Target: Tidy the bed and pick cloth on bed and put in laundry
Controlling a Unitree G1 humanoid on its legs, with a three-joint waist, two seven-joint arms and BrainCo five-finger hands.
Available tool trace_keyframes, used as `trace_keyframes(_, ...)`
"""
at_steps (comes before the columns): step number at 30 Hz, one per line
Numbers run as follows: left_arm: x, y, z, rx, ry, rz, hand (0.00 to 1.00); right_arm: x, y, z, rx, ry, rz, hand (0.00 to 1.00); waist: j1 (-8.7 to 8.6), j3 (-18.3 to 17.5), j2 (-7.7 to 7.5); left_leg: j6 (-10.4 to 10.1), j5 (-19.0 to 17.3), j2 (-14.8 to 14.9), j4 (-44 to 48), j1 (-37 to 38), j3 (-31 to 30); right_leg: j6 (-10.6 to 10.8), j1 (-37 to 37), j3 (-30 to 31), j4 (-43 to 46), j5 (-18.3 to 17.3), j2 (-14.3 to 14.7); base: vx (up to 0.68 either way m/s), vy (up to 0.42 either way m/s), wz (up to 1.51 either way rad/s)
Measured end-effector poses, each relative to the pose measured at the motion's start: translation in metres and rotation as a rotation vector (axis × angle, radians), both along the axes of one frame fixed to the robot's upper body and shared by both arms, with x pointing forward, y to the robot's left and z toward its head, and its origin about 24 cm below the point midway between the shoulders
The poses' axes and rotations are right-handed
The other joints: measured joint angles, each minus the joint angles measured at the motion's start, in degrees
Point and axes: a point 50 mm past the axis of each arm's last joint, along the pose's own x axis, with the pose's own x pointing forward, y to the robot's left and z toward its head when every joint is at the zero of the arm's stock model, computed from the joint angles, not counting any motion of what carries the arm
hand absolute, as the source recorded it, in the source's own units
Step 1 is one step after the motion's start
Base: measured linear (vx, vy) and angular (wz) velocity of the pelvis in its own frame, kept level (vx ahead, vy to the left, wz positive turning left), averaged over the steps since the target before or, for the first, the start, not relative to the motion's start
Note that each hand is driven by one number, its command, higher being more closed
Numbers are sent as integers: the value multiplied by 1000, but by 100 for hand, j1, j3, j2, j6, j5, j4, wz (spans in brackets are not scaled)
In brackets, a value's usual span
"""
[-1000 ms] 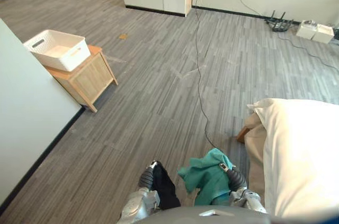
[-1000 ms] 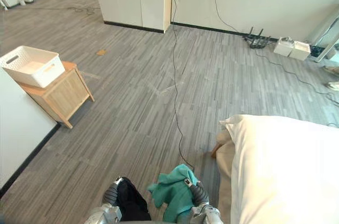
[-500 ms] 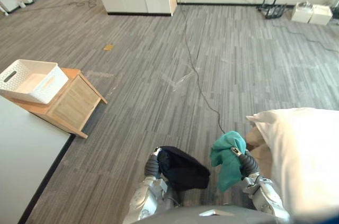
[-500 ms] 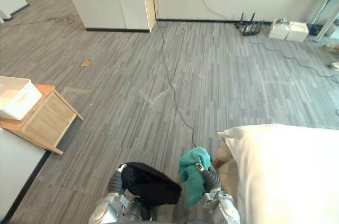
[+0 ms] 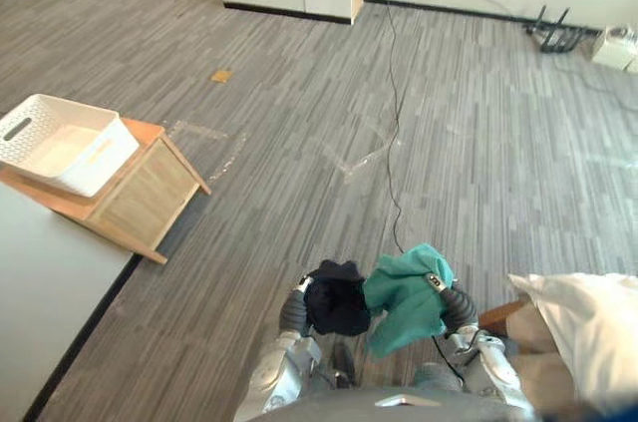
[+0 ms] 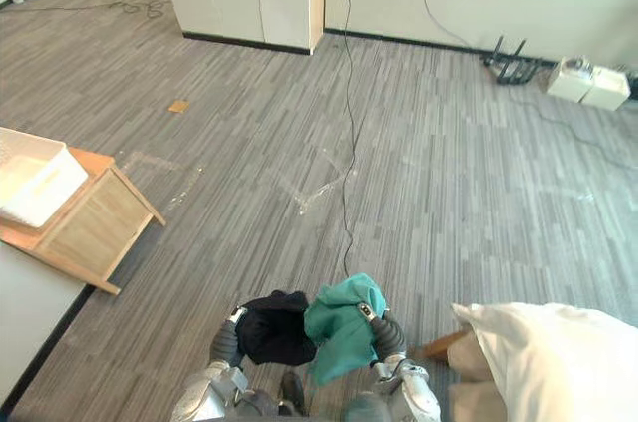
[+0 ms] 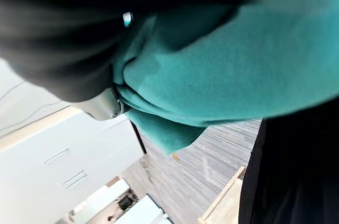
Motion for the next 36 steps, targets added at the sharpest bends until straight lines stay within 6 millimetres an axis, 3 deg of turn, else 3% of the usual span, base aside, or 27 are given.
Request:
trace_keyframes(3, 9, 2, 3, 13, -10, -17, 100, -9, 1, -4, -1, 23, -30, 100, -30, 25, 38, -131, -124, 106, -5, 386, -381, -245, -227, -250, -1248, -248, 247, 378, -44, 62)
trace_keyframes(5, 14, 6, 5, 24, -16, -14, 100, -12, 0, -5, -4, 34, -39, 100, -99, 69, 114, -327, -241, 263, -16, 629, -604, -296, -292, -388, -2368, -118, 394, 343, -99, 60)
trace_keyframes(8, 13, 15, 4, 45, -15, -3, 100, -10, 2, -3, 3, 19, -42, 100, -107, 53, 91, -610, -419, 484, -53, 911, -635, -243, -470, -459, -4219, 828, 436, 319, -142, 33)
trace_keyframes(10, 6, 20, 1, 58, 5, 1, 100, -9, 6, -1, 8, 9, -29, 100, -108, 46, 35, -822, -694, 588, 5, 1105, -579, -276, -611, -411, -4445, 1157, 364, 419, -283, 12)
trace_keyframes(12, -4, 25, -4, 73, 30, 6, 100, -9, 10, -1, 17, 9, -19, 100, -104, -23, -66, -931, -1225, 753, 351, 1203, -614, -441, -426, -98, -4627, 1492, 489, 436, -339, 5)
trace_keyframes(13, -4, 24, -4, 68, 34, 6, 100, -6, 8, 0, 10, 2, -19, 100, -105, -33, 77, -1042, -1499, 1004, 536, 1208, -604, -639, -440, -131, -4475, 1744, 690, 472, -413, 6)
trace_keyframes(14, -5, 20, -5, 55, 38, 10, 100, -5, 4, 2, 1, -8, -22, 100, -112, -96, 290, -1141, -1689, 1327, 609, 1226, -586, -758, -508, -198, -4249, 1724, 944, 468, -407, 5)
trace_keyframes(15, -5, 15, -5, 34, 34, 17, 100, -3, -1, 5, -10, -21, -27, 100, -124, -210, 561, -1244, -1679, 1676, 661, 1258, -505, -1029, -598, -341, -3977, 1450, 1255, 504, -372, 1)
trace_keyframes(16, -6, 14, -5, 28, 31, 30, 100, 3, -2, 6, -14, -31, -18, 100, -66, -212, 641, -1266, -1555, 1794, 1037, 1170, -449, -1158, -616, -354, -3846, 1263, 1355, 414, -285, -16)
trace_keyframes(17, -1, 14, -2, 18, 13, 46, 100, 12, -2, 7, -16, -40, -7, 100, -49, -176, 605, -1257, -1229, 1940, 2092, 689, -317, -1226, -550, -331, -3850, 1151, 1420, 497, -370, -19)
trace_keyframes(18, 2, 9, 0, 10, -15, 41, 100, 17, -7, 10, -28, -53, 0, 100, -102, -110, 644, -983, -679, 2224, 3572, 36, -279, -1284, -225, -307, -4143, 1109, 1595, 470, -374, -17)
trace_keyframes(20, 1, 0, 2, -13, -31, 31, 100, 28, -12, 16, -39, -85, 12, 100, -2, 13, 740, -1046, -596, 2383, 5275, -681, -354, -1333, 420, -220, -4555, 1002, 1866, 554, -351, -28)
trace_keyframes(22, -1, -2, 3, -14, -34, 28, 100, 29, -20, 18, -54, -100, 29, 100, 101, 35, 727, -1097, -652, 2169, 5661, -1169, -255, -1391, 914, -107, -4806, 828, 1930, 420, -203, -43)
trace_keyframes(24, -4, -2, 3, -15, -38, 39, 100, 29, -21, 20, -48, -121, 45, 100, 146, 26, 702, -1114, -775, 1945, 5014, -1515, 203, -1372, 1287, 8, -5101, 756, 1954, 403, -157, -38)
trace_keyframes(26, -3, -4, 6, -20, -49, 40, 100, 27, -19, 22, -39, -131, 63, 100, 127, 32, 622, -1054, -728, 1472, 3266, -1569, 550, -1346, 1549, 68, -5237, 733, 1884, 451, -82, -23)
trace_keyframes(27, -1, -5, 8, -22, -56, 43, 100, 25, -18, 21, -36, -126, 70, 100, 115, 29, 596, -1037, -595, 1284, 2536, -1561, 653, -1298, 1582, 22, -5245, 704, 1850, 450, -44, 1)
trace_keyframes(29, 3, -11, 11, -27, -66, 33, 100, 14, -15, 20, -28, -111, 84, 100, 61, 12, 565, -907, 182, 932, 791, -1437, 1130, -1181, 1817, -161, -5418, 629, 1829, 426, 5, 19)
trace_keyframes(31, 6, -15, 12, -48, -70, 35, 100, -1, -14, 21, -24, -97, 86, 100, -30, -22, 520, -704, 501, 949, 401, -1515, 1935, -1091, 2146, -445, -5575, 430, 1842, 492, 68, 52)
trace_keyframes(34, 6, -20, 13, -66, -68, 17, 100, -22, -19, 14, -51, -30, 66, 100, -200, -221, 449, -206, 454, 1062, 507, -1642, 3301, -703, 2520, -1051, -5594, 82, 1852, 408, 74, 82)
trace_keyframes(35, 5, -22, 13, -72, -69, 9, 100, -27, -22, 11, -61, -8, 53, 100, -225, -318, 423, 207, 533, 1023, 525, -1638, 3462, -462, 2635, -1223, -5515, -65, 1856, 466, 85, 92)
trace_keyframes(36, 2, -21, 8, -66, -46, 11, 100, -28, -23, 7, -64, 15, 38, 100, -219, -454, 306, 624, 462, 864, 543, -1634, 3356, -284, 2654, -1327, -5248, -178, 1699, 591, 127, 95)
